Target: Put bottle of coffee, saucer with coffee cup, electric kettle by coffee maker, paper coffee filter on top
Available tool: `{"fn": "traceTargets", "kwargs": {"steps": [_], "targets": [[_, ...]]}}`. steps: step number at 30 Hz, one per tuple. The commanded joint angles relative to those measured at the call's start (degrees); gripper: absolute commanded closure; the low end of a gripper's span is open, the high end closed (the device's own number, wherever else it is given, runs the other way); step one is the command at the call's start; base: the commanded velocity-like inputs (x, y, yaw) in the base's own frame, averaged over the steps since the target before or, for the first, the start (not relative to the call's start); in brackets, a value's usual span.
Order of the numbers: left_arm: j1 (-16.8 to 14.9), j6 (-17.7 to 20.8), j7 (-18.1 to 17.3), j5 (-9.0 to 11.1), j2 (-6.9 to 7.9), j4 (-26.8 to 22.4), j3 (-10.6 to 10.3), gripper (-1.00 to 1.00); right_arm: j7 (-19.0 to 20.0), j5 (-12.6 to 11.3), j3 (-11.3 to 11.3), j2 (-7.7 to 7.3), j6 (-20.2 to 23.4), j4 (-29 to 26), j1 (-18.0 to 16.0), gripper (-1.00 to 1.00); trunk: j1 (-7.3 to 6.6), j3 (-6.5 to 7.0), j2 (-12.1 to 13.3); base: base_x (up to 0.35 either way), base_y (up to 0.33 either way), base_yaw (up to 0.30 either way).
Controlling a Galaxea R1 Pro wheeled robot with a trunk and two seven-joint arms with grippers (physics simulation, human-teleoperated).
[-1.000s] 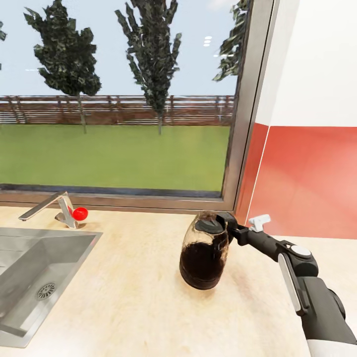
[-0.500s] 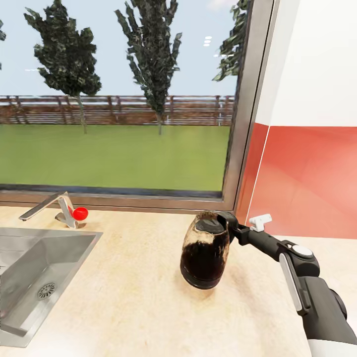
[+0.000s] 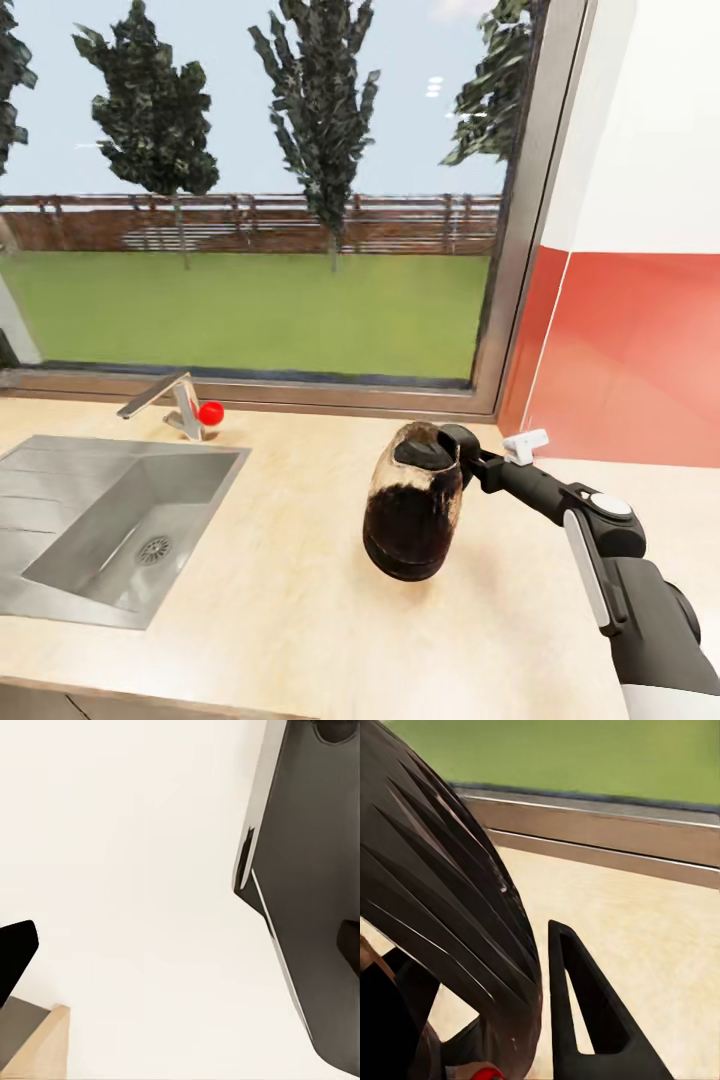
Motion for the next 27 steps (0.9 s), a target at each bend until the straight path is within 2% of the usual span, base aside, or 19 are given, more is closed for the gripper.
{"fn": "traceTargets", "kwargs": {"steps": [1,11,24,27], "targets": [[0.0,-0.1,0.2,-0.6,0.01,0.0,0.5,-1.0,0.3,-0.1,-0.1,0.02,0.4,-0.1,-0.1,1.0,0.01,-0.06,-0.1,-0.237,0.218,0.207],[-0.2,-0.1,0.2,-0.6,-0.08,0.0,0.5,-1.0,0.4,-0.1,0.0,0.02,0.4,-0.1,-0.1,1.0,0.01,0.39,-0.1,-0.232,0.224,0.235],[-0.3,0.1,0.2,-0.6,-0.56,0.0,0.5,-1.0,0.4,-0.2,0.0,0.02,0.4,0.0,-0.1,1.0,0.01,0.57,-0.1,-0.028,0.298,0.271],[-0.3,0.1,0.2,-0.6,-0.56,0.0,0.5,-1.0,0.4,-0.2,0.1,0.02,0.4,0.0,-0.1,1.0,0.01,0.61,-0.1,-0.19,0.248,0.277]]}}
